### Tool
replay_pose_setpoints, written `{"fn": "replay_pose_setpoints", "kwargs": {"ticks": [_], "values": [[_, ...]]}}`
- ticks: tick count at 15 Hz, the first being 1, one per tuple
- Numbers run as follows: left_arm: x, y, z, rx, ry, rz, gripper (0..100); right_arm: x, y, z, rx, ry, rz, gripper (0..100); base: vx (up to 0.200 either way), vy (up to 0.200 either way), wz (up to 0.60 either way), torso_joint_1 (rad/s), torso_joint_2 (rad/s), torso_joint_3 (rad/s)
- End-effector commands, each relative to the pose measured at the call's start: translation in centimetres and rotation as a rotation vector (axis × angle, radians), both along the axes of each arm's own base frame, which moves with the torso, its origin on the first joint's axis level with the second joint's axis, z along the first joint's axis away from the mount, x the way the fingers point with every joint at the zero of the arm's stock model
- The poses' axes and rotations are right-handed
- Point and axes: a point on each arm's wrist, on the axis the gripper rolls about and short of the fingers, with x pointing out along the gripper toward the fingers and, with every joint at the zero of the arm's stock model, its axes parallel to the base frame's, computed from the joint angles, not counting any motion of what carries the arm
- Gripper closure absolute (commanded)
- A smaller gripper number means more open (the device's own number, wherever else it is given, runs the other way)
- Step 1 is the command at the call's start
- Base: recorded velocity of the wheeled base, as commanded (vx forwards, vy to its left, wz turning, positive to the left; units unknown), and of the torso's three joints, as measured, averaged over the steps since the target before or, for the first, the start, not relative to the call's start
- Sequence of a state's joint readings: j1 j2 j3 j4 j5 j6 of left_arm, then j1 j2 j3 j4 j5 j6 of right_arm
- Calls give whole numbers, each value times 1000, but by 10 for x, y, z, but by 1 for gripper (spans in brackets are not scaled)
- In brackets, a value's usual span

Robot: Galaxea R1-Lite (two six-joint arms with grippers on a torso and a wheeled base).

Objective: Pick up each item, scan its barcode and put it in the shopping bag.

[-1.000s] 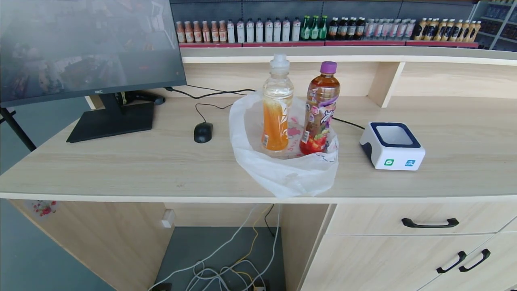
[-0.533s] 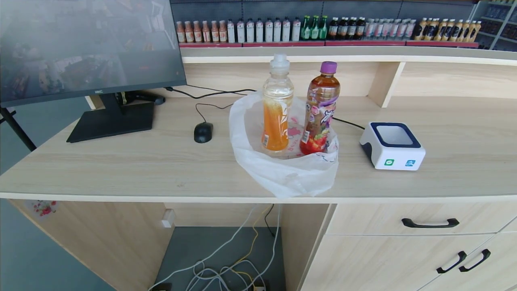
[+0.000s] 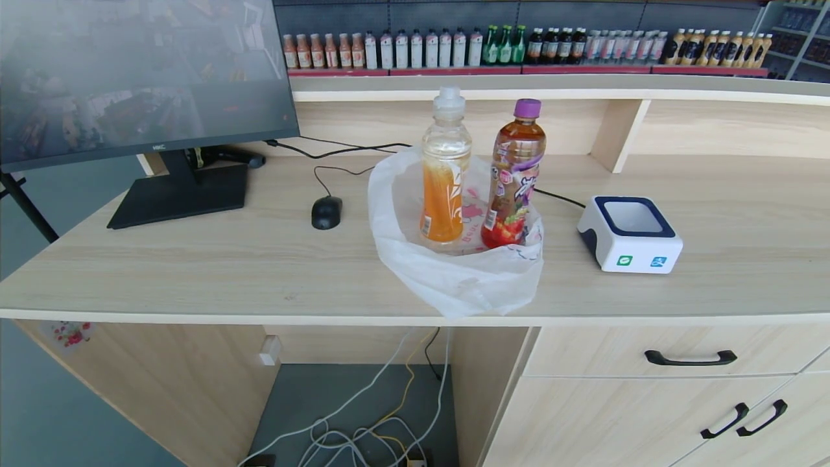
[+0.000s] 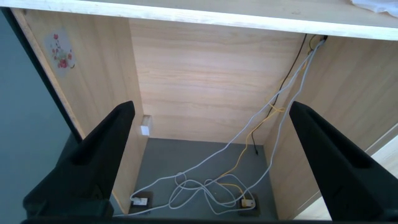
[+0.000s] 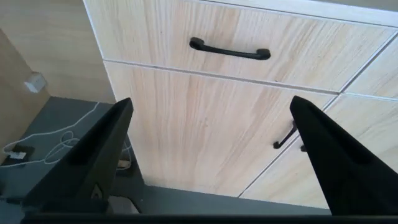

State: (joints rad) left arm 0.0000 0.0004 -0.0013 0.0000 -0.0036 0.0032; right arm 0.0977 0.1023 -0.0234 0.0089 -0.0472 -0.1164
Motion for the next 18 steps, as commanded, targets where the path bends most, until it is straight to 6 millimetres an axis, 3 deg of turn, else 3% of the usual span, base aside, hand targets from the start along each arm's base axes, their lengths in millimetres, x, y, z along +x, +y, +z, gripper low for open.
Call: {"fn": "replay_pose_setpoints", "kwargs": {"ticks": [1,5,15,18], "values": [[0,0,0,0,1,1,0,-1,1,0,24,-5,37,0,0,0,0,0,0,0],[0,0,0,0,1,-1,0,0,1,-6,116,16,29,0,0,0,0,0,0,0],[0,0,0,4,-1,-1,0,0,1,-6,129,15,28,0,0,0,0,0,0,0],[0,0,0,3,-1,-1,0,0,1,-6,129,15,28,0,0,-200,0,4,2,4]]}}
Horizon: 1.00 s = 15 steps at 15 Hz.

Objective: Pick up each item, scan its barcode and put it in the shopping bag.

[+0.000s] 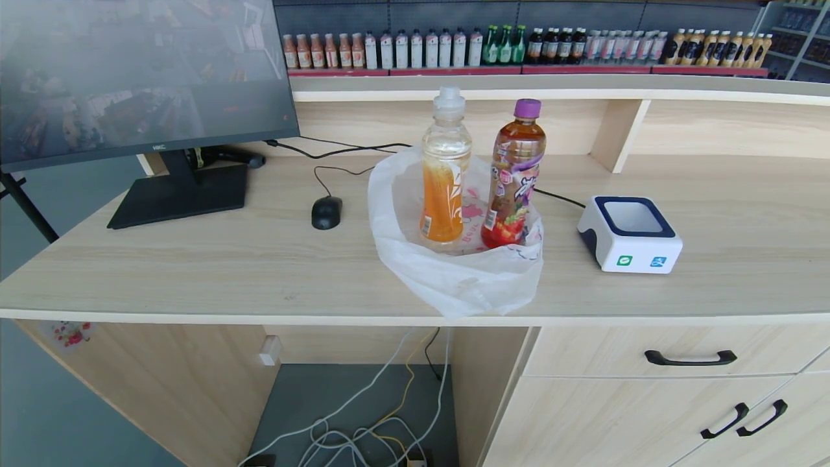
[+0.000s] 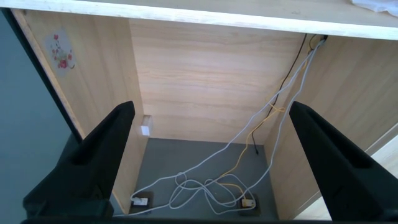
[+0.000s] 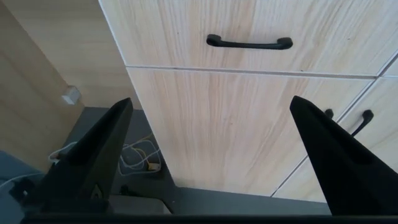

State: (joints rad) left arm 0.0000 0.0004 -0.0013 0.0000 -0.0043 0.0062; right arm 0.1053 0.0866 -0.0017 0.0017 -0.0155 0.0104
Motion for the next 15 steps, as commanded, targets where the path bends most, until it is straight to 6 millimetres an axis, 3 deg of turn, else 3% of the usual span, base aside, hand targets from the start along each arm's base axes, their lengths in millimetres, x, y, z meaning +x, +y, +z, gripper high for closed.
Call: {"fn": "replay_pose_setpoints", "kwargs": {"ticks": [1,15], "values": [[0,0,0,0,-1,0,0,1,0,0,0,7,1,0,0,-200,0,2,2,2],[0,0,0,-2,1,0,0,1,0,0,3,7,0,0,0,-200,0,2,3,3]]}}
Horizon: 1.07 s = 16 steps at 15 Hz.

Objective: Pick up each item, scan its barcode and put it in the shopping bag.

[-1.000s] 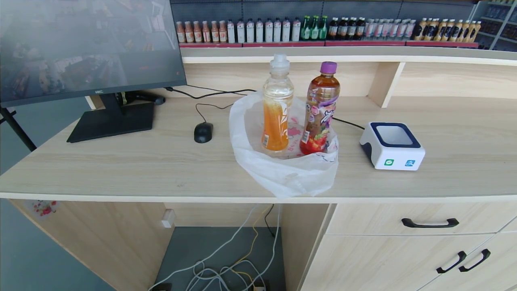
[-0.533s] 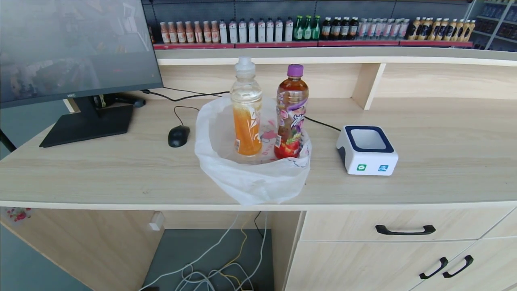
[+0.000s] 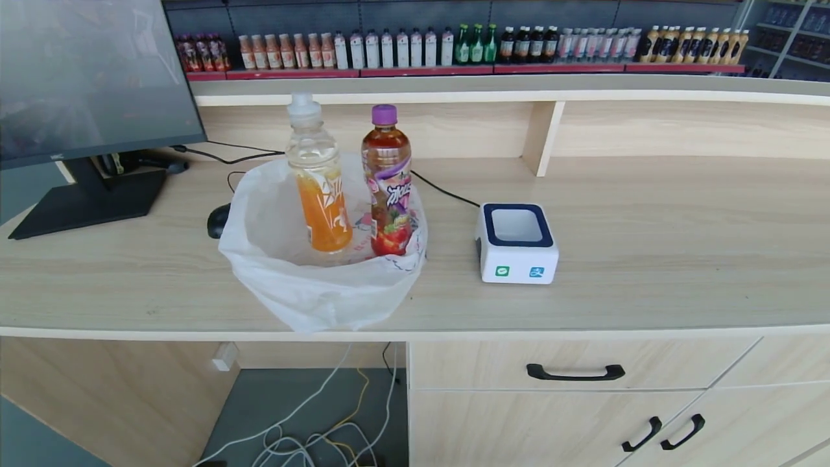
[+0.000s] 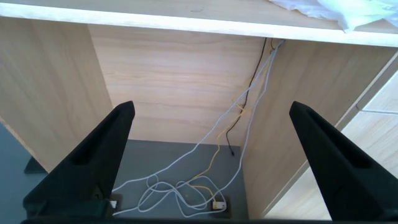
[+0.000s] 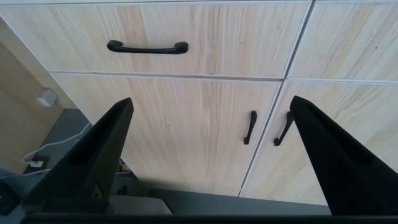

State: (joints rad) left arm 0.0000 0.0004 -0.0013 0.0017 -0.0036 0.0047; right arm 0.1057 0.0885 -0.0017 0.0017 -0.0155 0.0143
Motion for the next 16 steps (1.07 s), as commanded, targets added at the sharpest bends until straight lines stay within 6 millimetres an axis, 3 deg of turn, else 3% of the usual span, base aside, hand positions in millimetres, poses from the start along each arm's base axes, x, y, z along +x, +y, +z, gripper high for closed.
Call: {"fn": "replay_pose_setpoints", "kwargs": {"ticks": [1,6,16], "values": [[0,0,0,0,-2,1,0,0,0,0,-4,5,1,0,0,-200,0,7,7,2],[0,0,0,0,-1,-1,0,0,0,0,-2,5,0,0,0,-200,0,5,0,3],[0,0,0,0,-1,1,0,0,0,0,-4,5,1,0,0,0,0,0,0,0]]}}
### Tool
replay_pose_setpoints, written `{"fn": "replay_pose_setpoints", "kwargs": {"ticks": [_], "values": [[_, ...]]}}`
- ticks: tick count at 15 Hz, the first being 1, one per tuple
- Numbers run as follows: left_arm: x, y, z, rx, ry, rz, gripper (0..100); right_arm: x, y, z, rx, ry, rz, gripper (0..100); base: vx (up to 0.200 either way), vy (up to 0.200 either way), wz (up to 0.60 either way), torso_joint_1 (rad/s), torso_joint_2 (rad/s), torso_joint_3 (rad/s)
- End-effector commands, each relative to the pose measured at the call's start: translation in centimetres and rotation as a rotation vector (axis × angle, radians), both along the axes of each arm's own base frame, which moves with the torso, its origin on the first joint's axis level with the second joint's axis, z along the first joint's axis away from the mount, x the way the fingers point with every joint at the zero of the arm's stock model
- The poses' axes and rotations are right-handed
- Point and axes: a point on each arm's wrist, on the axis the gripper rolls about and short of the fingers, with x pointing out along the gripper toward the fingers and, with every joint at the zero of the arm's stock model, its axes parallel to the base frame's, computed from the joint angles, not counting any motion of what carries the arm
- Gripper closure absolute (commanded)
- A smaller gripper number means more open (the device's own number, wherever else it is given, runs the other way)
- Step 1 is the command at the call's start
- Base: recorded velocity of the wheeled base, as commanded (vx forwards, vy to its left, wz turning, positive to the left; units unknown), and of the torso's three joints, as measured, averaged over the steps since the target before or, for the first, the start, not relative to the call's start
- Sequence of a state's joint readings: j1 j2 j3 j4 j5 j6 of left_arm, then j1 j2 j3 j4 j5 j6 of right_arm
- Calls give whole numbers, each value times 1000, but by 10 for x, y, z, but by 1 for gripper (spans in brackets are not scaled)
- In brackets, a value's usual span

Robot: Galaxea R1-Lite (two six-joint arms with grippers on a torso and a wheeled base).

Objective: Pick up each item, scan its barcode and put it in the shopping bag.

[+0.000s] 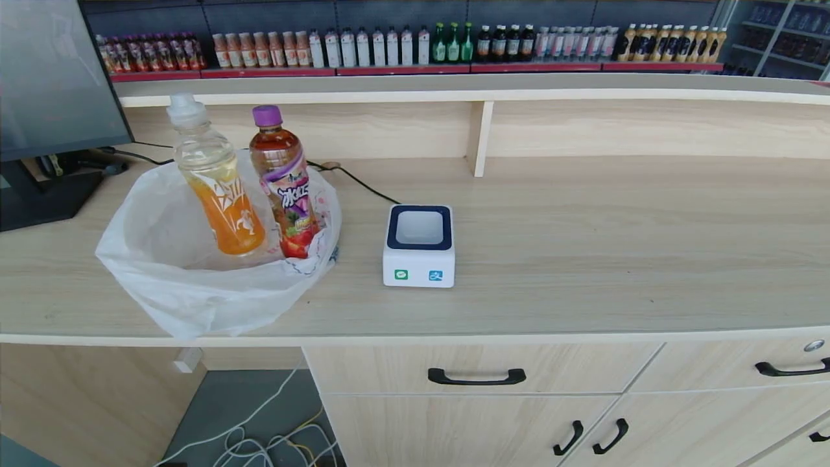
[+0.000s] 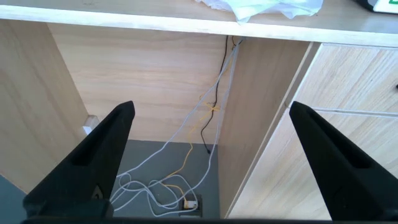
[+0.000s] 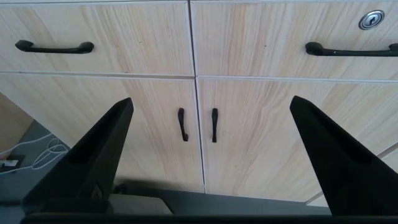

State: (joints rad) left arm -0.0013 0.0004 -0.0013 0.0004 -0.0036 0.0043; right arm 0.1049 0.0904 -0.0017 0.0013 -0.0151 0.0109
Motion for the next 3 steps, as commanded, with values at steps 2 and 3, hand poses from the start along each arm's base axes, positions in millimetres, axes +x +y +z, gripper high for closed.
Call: {"fn": "replay_pose_setpoints", "kwargs": {"ticks": [2,3], "values": [[0,0,0,0,-1,0,0,0,0,0,-1,4,1,0,0,0,0,0,0,0],[0,0,0,0,0,2,0,0,0,0,-1,4,1,0,0,0,0,0,0,0]]}}
